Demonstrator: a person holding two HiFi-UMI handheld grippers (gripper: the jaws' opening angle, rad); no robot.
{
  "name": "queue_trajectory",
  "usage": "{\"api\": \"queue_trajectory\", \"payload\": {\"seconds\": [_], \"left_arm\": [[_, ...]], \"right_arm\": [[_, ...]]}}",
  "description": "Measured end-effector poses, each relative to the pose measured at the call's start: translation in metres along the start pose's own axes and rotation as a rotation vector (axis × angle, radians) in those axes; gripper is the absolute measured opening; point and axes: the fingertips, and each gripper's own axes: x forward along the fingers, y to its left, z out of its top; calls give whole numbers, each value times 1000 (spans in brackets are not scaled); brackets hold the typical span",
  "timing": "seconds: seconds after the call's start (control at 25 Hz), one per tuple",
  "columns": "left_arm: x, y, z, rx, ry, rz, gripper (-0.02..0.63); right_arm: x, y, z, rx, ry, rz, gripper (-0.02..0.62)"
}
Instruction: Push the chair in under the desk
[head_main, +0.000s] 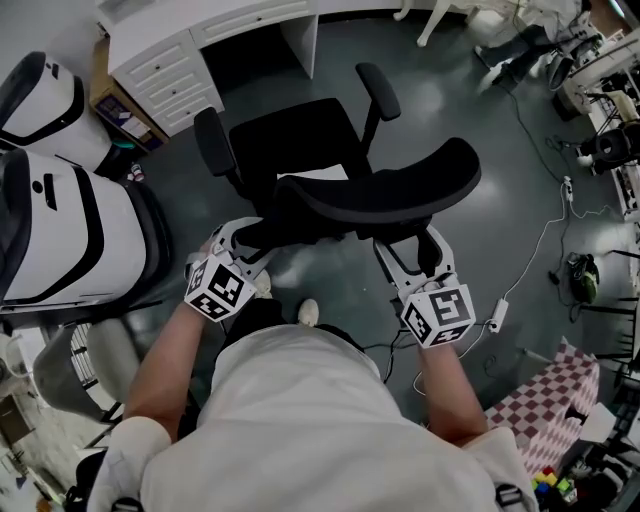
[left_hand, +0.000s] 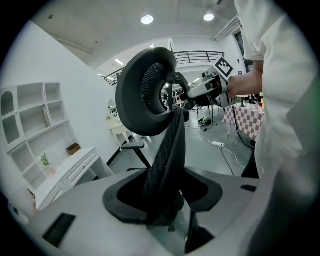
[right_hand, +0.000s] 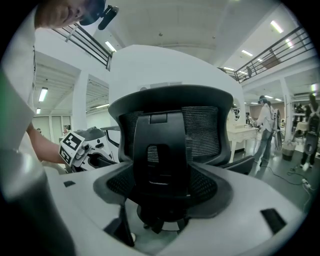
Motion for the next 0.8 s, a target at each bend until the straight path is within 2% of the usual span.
{"api": "queue_trajectory", "payload": {"seconds": [0.8], "left_arm": [[27,46,-2,16,15,20,173]], "right_arm": [[45,-21,16,-2,-9,12,304]]}}
